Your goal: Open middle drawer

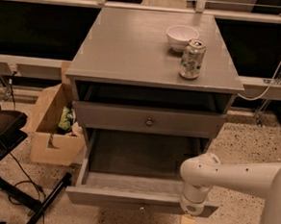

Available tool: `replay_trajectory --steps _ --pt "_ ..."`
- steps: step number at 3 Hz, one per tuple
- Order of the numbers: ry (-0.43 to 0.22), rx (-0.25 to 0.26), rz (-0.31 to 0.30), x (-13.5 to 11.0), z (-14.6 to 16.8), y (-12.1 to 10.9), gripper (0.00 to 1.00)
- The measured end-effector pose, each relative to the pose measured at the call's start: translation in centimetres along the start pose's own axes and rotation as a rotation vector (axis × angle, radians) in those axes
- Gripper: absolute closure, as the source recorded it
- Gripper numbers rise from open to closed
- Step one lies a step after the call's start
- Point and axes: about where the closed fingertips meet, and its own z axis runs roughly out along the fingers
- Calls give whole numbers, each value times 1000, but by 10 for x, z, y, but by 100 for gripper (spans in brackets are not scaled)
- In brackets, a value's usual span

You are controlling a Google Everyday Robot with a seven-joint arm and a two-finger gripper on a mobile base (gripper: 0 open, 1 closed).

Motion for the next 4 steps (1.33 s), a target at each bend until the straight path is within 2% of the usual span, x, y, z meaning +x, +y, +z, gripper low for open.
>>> replay_trajectory --steps 1,2,3,4 --pt "0 0 0 0 0 0 0" --pt "0 0 0 0 0 0 0" --pt "0 0 0 0 0 0 18" --pt "0 0 0 0 0 0 42"
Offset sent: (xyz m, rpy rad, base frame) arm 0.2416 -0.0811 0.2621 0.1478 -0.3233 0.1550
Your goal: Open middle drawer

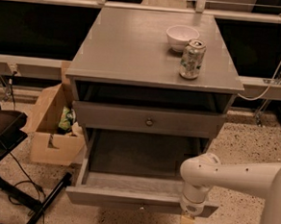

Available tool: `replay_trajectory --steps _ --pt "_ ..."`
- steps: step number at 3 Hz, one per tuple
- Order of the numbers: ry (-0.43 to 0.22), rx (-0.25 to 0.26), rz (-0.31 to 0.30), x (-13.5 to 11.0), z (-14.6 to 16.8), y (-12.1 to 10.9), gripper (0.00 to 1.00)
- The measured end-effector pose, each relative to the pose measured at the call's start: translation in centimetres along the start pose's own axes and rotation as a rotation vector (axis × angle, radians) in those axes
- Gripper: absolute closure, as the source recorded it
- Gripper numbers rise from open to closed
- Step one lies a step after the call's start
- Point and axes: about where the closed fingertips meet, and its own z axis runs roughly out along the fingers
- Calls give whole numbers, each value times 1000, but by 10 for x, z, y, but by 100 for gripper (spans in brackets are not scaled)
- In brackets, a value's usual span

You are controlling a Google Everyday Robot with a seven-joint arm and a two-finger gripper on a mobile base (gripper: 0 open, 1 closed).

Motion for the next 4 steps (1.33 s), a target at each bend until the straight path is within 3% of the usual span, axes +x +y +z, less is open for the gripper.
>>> replay_trajectory --steps 1,3,4 --pt "0 0 0 0 0 0 49" --pt "0 0 0 0 0 0 3" --pt "0 0 0 0 0 0 0"
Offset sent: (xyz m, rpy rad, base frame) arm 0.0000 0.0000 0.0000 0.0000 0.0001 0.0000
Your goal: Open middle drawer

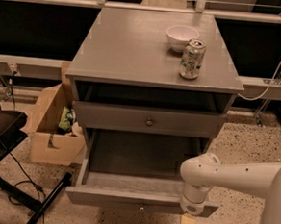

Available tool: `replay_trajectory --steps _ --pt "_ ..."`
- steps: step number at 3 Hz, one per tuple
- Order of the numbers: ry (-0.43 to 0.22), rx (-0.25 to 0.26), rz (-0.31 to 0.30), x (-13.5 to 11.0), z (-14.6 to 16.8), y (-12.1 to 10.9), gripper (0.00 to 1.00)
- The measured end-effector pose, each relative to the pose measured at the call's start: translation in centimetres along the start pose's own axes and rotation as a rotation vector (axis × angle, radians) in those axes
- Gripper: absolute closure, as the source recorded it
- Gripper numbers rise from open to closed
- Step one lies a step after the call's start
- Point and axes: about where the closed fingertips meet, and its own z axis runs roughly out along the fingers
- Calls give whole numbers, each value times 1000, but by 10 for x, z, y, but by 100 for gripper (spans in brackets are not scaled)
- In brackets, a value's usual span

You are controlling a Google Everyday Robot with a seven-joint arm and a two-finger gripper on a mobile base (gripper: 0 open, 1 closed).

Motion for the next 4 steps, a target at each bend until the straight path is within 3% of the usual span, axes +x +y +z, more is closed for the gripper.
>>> replay_trajectory --steps 2,3,4 --pt "0 0 0 0 0 0 0" --pt "0 0 0 0 0 0 18" --pt "0 0 0 0 0 0 48"
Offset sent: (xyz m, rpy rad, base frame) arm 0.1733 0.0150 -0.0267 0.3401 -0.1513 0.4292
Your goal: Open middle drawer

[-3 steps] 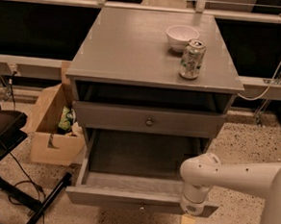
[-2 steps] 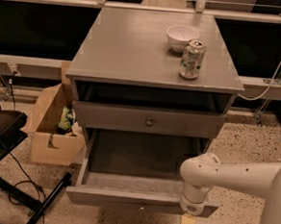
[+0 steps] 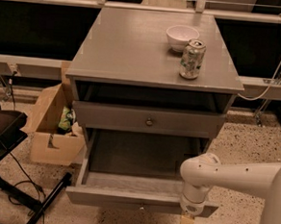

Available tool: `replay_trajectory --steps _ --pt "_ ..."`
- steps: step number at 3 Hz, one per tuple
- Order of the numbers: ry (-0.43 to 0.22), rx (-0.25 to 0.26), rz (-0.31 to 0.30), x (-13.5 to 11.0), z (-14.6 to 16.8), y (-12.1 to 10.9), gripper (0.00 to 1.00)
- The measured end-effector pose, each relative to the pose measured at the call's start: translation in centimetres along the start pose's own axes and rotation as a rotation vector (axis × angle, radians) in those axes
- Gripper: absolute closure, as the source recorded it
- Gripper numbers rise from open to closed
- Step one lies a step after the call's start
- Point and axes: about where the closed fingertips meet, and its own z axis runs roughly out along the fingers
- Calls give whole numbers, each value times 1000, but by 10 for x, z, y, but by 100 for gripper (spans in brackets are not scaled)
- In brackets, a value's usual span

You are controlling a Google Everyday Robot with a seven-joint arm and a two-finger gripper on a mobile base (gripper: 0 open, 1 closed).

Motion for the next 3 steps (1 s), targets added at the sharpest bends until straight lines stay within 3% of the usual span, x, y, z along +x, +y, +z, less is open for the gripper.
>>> replay_trajectory --steps 2,3 --pt "0 0 0 0 0 0 95" --pt "0 0 0 0 0 0 100"
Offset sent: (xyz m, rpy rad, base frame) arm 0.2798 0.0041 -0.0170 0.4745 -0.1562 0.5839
